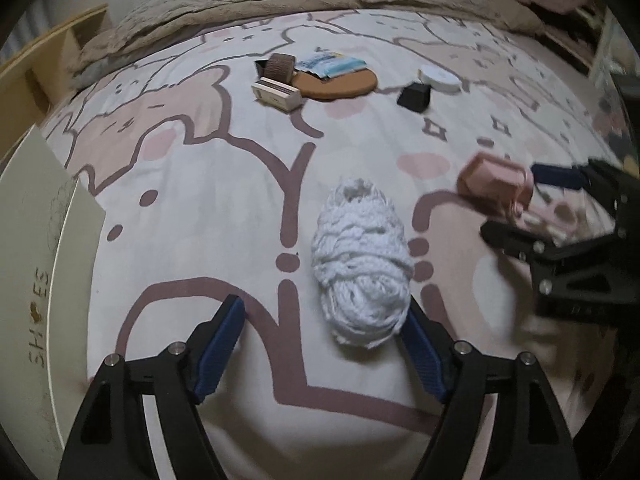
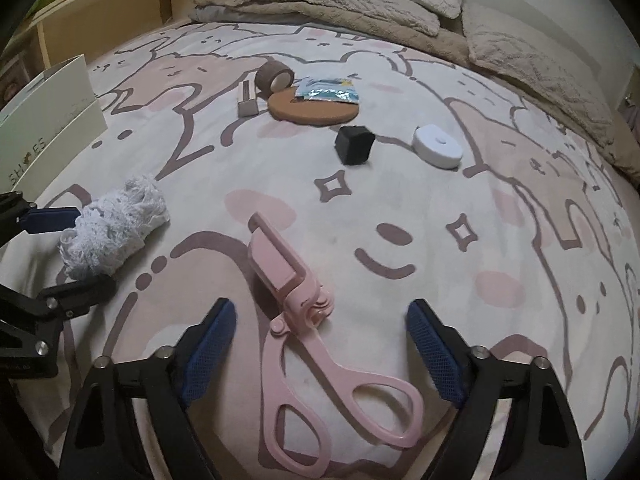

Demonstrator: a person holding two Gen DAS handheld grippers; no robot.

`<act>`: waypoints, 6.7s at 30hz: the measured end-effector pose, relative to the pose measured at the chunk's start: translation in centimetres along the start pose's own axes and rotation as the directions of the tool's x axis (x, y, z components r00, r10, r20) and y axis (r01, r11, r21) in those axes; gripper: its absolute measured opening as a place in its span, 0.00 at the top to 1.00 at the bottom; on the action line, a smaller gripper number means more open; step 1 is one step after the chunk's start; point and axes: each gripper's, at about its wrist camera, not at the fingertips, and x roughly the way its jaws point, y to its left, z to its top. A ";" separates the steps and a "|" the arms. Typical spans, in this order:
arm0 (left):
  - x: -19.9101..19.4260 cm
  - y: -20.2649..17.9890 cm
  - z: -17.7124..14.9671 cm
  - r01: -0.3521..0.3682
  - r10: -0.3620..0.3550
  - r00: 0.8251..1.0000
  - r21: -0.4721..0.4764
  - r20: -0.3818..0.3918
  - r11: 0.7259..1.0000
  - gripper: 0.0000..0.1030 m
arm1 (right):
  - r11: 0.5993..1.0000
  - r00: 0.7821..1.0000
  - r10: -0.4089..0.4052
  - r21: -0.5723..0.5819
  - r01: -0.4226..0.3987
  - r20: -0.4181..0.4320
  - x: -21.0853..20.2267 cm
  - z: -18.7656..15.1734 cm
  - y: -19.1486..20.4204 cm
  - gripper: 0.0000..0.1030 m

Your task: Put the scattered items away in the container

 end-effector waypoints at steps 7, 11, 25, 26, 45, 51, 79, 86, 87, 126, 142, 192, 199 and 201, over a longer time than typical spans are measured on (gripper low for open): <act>-0.4 1.7 0.0 -0.036 0.036 0.999 -0.010 -0.001 0.999 0.20 | 0.999 0.999 0.032 -0.041 -0.030 0.029 -0.9 -0.7 1.1 0.57; -0.9 2.7 -0.2 -0.059 0.059 0.998 -0.013 0.003 0.998 0.19 | 0.997 0.999 0.037 -0.073 -0.035 0.035 -1.3 -1.3 1.7 0.64; -2.0 5.4 -0.7 -0.065 0.065 0.998 -0.029 0.008 0.997 0.19 | 0.991 0.991 0.126 0.044 -0.128 0.048 -1.4 -1.5 0.6 0.68; -2.3 5.2 -0.7 -0.042 0.042 0.999 -0.027 0.014 0.999 0.19 | 0.989 0.989 0.137 0.054 -0.139 0.051 -1.5 -1.5 0.6 0.68; -0.4 6.6 -0.4 -0.132 0.130 0.991 -0.085 -0.033 0.988 0.19 | 0.973 0.973 0.228 -0.042 -0.226 0.046 1.5 3.8 5.5 0.70; 0.0 8.1 -0.1 -0.130 0.126 0.992 -0.171 -0.033 0.977 0.19 | 0.961 0.964 0.264 -0.088 -0.261 0.035 0.9 3.4 6.7 0.70; -3.1 4.7 -0.3 0.100 -0.098 0.995 -0.049 0.030 0.994 0.19 | 0.941 0.947 0.322 -0.114 -0.320 -0.002 -0.2 2.0 7.5 0.70; -2.7 3.8 -0.1 0.157 -0.156 0.987 -0.042 0.026 0.987 0.19 | 0.936 0.943 0.334 -0.120 -0.332 -0.008 -0.4 1.7 7.4 0.70; -2.6 3.8 0.0 0.160 -0.159 0.987 -0.053 0.030 0.986 0.19 | 0.936 0.943 0.332 -0.118 -0.330 -0.007 -0.6 1.6 7.3 0.70; -3.0 1.6 0.4 0.087 -0.072 0.988 -0.109 0.136 0.990 0.58 | 0.974 0.977 0.196 0.103 -0.204 0.085 -3.9 -1.1 2.1 0.70; -7.3 2.5 -1.3 0.100 -0.060 0.972 -0.165 0.228 0.981 0.58 | 0.974 0.966 0.190 0.090 -0.208 0.178 -7.6 -1.0 2.6 0.70; -22.7 16.7 -9.2 0.068 0.131 0.876 -0.387 0.464 0.920 0.58 | 0.902 0.842 0.432 -0.136 -0.410 0.324 -18.2 4.7 16.0 0.70; -24.7 20.1 -9.8 0.007 0.211 0.854 -0.417 0.475 0.909 0.58 | 0.878 0.821 0.479 -0.145 -0.457 0.311 -18.0 6.4 18.3 0.70; -25.2 21.0 -10.1 -0.003 0.230 0.846 -0.428 0.480 0.904 0.58 | 0.871 0.816 0.490 -0.153 -0.466 0.305 -17.9 6.8 19.0 0.70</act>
